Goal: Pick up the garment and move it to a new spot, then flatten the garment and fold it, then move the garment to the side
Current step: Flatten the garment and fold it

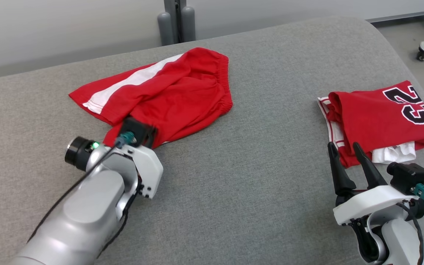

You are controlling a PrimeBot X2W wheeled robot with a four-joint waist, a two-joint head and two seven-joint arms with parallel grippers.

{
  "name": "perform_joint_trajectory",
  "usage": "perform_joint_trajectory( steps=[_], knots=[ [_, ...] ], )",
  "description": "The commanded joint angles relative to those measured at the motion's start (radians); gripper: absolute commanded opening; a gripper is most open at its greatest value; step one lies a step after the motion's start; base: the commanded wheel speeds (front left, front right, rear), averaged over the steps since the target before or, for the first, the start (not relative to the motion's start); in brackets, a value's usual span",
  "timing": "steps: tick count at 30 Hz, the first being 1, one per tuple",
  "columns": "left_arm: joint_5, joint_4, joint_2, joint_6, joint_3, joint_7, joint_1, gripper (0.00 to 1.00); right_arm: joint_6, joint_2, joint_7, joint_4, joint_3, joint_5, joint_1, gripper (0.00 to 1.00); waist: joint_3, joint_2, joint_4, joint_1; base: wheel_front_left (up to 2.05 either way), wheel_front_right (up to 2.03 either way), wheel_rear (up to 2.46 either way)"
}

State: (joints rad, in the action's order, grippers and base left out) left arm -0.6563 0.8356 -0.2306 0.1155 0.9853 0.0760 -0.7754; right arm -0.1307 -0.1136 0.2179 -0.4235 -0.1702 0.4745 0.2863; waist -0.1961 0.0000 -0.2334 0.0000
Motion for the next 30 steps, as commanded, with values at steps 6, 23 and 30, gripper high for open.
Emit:
perform_joint_trajectory(
  steps=[6, 23, 30],
  knots=[
    [-0.063, -0.055, -0.072, 0.033, -0.092, 0.038, -0.033, 0.00, 0.000, -0.012, -0.009, 0.010, 0.004, -0.009, -0.012, 1.00, 0.012, 0.0000, 0.028, 0.0000, 0.00, 0.00, 0.00],
    [-0.117, 0.093, -0.295, -0.040, -0.176, 0.011, -0.120, 0.36, 0.000, -0.016, -0.025, 0.048, 0.006, -0.016, 0.024, 1.00, -0.067, 0.0000, -0.007, 0.0000, 0.00, 0.00, 0.00],
    [-0.145, 0.180, -0.274, -0.091, -0.192, 0.071, -0.111, 1.00, 0.000, -0.009, -0.014, 0.035, 0.007, -0.014, 0.017, 1.00, -0.042, 0.0000, 0.000, 0.0000, 0.00, 0.00, 0.00]
  ],
)
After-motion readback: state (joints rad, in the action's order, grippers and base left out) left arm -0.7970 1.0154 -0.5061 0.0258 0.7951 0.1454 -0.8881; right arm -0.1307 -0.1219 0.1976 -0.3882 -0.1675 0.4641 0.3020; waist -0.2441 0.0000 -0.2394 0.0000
